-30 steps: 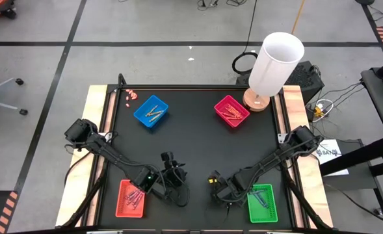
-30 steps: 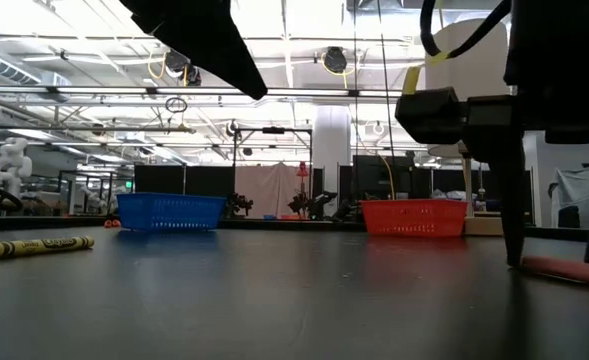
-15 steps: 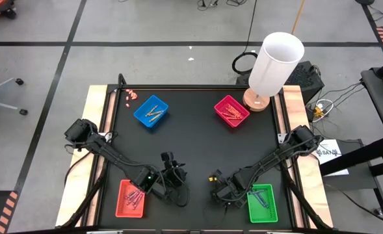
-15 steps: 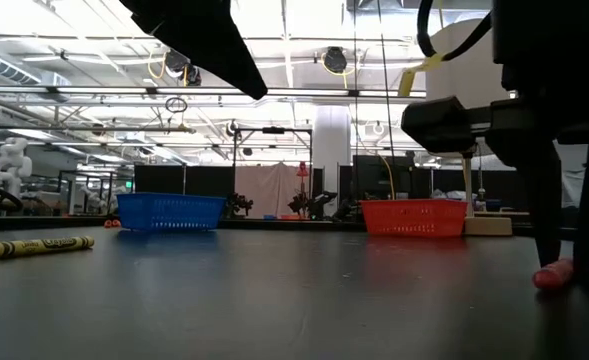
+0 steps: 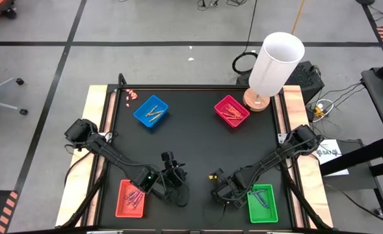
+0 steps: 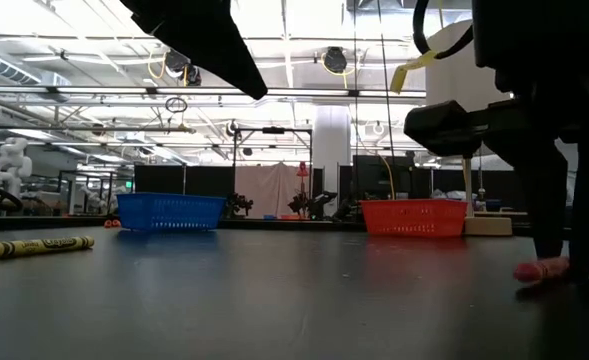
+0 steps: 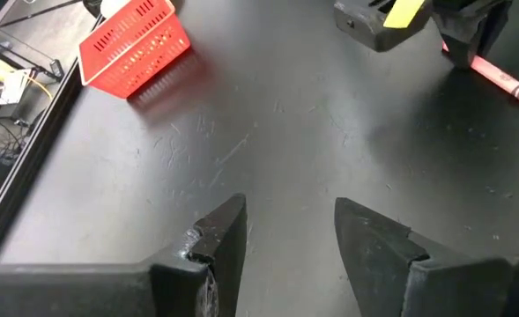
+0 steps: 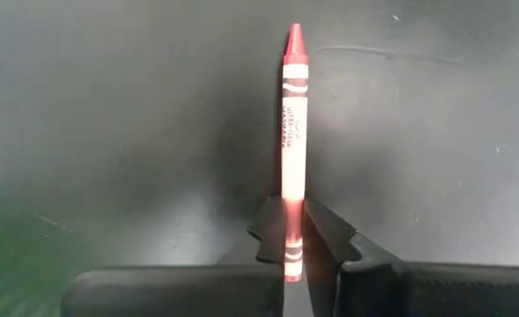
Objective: Sort crayons
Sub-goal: Put the red crayon into the orange bin
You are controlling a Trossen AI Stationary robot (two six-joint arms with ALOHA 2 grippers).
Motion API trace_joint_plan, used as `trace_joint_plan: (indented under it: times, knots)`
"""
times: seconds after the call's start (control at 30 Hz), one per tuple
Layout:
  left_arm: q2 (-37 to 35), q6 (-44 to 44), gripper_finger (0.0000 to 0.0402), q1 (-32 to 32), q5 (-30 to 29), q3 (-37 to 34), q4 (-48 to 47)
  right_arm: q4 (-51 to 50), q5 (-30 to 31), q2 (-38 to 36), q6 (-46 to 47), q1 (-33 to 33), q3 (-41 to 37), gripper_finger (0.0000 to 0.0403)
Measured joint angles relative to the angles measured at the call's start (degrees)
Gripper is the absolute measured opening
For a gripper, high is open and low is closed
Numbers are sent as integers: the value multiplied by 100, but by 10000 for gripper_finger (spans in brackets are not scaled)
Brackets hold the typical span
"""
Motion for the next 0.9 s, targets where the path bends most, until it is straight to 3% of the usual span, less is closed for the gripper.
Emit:
trace_joint_plan:
  times: [0.33, 0.47, 0.6, 0.9]
  knots:
    - [0, -25, 171, 0, 0, -1, 3, -74, -130, -929, 308, 56, -30, 1]
    - [0, -28, 171, 0, 0, 0, 3, 457, -118, -1385, 263, 58, -339, 0]
    - [0, -31, 171, 0, 0, 0, 7, 1765, -93, -1836, 16, 33, -1076, 0]
    - [0, -33, 171, 0, 0, -1, 40, 5694, -91, -2505, -486, -441, -2631, 0]
